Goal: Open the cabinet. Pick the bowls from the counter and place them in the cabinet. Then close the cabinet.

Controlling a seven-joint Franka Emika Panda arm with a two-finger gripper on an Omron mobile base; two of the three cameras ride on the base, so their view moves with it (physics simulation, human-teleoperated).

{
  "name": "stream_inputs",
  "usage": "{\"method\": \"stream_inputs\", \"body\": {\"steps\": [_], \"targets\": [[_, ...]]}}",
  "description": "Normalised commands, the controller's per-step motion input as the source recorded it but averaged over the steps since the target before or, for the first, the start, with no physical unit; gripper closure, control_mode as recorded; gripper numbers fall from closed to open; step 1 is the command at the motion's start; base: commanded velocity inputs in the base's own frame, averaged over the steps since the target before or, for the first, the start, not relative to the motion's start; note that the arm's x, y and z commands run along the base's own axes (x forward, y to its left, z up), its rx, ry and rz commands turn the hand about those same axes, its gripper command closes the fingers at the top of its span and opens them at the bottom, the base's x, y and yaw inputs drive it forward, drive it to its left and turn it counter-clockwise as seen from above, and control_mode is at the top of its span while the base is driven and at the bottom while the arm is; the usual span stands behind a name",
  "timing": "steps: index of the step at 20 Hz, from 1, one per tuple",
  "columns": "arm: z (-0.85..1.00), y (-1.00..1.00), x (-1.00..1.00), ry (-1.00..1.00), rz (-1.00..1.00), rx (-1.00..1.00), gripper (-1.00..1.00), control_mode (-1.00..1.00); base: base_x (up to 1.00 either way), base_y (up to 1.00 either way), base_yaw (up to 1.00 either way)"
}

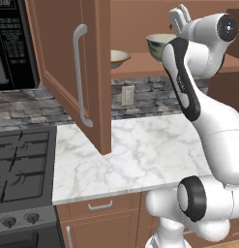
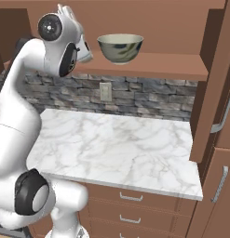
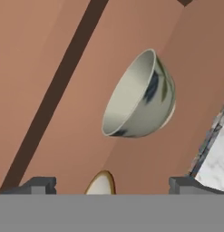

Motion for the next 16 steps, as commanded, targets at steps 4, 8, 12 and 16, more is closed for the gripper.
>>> {"method": "stream_inputs", "body": {"steps": [4, 8, 12, 16], "targets": [[0.0, -0.46, -0.95, 0.01, -0.13, 0.0, -1.0, -1.0, 0.0, 0.0, 0.0], [0.0, -0.11, -0.71, -0.01, -0.09, 0.0, -1.0, -1.0, 0.0, 0.0, 0.0], [0.01, 0.0, -0.51, 0.0, -0.02, 0.0, -1.0, -1.0, 0.0, 0.0, 0.0], [-0.05, 0.0, -0.67, 0.0, -0.01, 0.0, -1.0, -1.0, 0.0, 0.0, 0.0]]}}
